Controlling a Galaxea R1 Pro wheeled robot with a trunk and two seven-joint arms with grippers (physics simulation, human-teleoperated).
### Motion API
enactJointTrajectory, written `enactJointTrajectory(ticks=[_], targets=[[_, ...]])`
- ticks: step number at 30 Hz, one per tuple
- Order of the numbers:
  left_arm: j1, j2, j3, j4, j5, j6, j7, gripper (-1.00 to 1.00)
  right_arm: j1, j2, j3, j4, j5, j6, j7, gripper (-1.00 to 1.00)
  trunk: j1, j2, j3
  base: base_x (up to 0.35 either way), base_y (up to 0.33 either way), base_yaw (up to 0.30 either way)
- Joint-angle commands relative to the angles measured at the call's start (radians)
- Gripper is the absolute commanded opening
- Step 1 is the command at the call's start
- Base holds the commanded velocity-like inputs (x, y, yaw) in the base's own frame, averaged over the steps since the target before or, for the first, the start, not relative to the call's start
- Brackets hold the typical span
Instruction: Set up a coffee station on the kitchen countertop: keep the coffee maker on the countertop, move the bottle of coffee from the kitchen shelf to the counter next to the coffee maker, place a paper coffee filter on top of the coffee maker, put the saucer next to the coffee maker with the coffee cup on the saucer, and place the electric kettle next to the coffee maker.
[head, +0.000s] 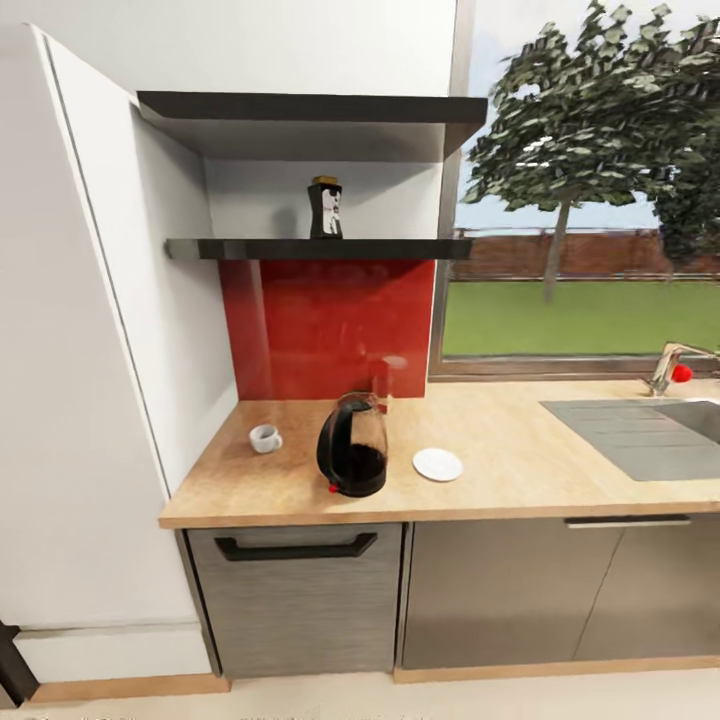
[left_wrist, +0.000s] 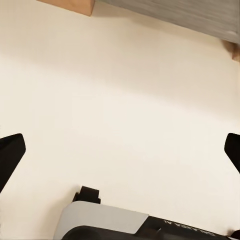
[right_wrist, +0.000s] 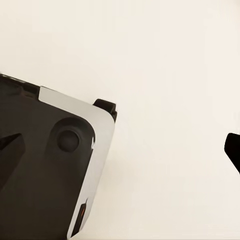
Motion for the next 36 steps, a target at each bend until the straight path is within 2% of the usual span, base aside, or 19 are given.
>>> enactJointTrajectory(ticks=[1,18,22,23,24,25,26,28,29,32,36], targets=[[0.000,-0.001,0.004,-0.001,0.008,0.000,-0.006,1.00,-0.001,0.000,-0.009,0.000,0.010,-0.003,0.003,1.00,0.000,-0.001,-0.001,-0.251,0.001,-0.062],[0.000,-0.002,-0.008,-0.003,0.008,0.002,-0.008,1.00,-0.001,0.000,-0.008,-0.001,0.009,-0.003,-0.003,1.00,0.000,-0.001,-0.001,-0.044,0.000,-0.007],[0.000,-0.001,-0.014,-0.026,0.009,0.012,-0.009,1.00,-0.001,0.000,-0.008,-0.001,0.010,-0.006,-0.004,1.00,0.000,-0.001,-0.001,0.000,0.000,0.000],[0.000,-0.004,-0.017,-0.119,0.010,0.111,-0.011,1.00,-0.001,0.000,-0.008,-0.001,0.010,-0.006,-0.004,1.00,0.000,-0.001,-0.001,0.000,0.000,0.000],[0.000,-0.011,-0.024,-0.175,0.010,0.167,-0.011,1.00,-0.001,0.000,-0.008,-0.001,0.010,-0.006,-0.004,1.00,0.000,-0.001,-0.001,0.000,0.000,0.000],[0.000,-0.027,-0.048,-0.247,0.010,0.237,-0.011,1.00,-0.001,0.000,-0.008,-0.001,0.010,-0.006,-0.004,1.00,0.000,-0.001,-0.001,0.000,0.000,0.000],[0.000,-0.062,-0.129,-0.380,0.010,0.361,-0.012,1.00,-0.001,0.000,-0.008,-0.001,0.010,-0.006,-0.004,1.00,0.000,-0.001,-0.001,0.000,0.000,0.000],[0.000,-0.081,-0.178,-0.443,0.010,0.416,-0.012,1.00,-0.001,0.000,-0.008,-0.001,0.010,-0.006,-0.004,1.00,0.000,-0.001,-0.001,0.000,0.000,0.000],[0.000,-0.103,-0.228,-0.509,0.011,0.471,-0.012,1.00,-0.001,0.000,-0.008,-0.001,0.010,-0.006,-0.004,1.00,0.000,-0.001,-0.001,0.000,0.000,0.000],[0.000,-0.139,-0.306,-0.605,0.011,0.563,-0.012,1.00,-0.001,0.000,-0.008,-0.001,0.010,-0.006,-0.004,1.00,0.000,-0.001,-0.001,0.000,0.000,0.000],[-0.006,-0.141,-0.420,-0.688,0.012,0.689,-0.010,1.00,-0.001,0.000,-0.008,-0.001,0.010,-0.006,-0.004,1.00,0.000,-0.001,-0.001,0.000,0.000,0.000]])
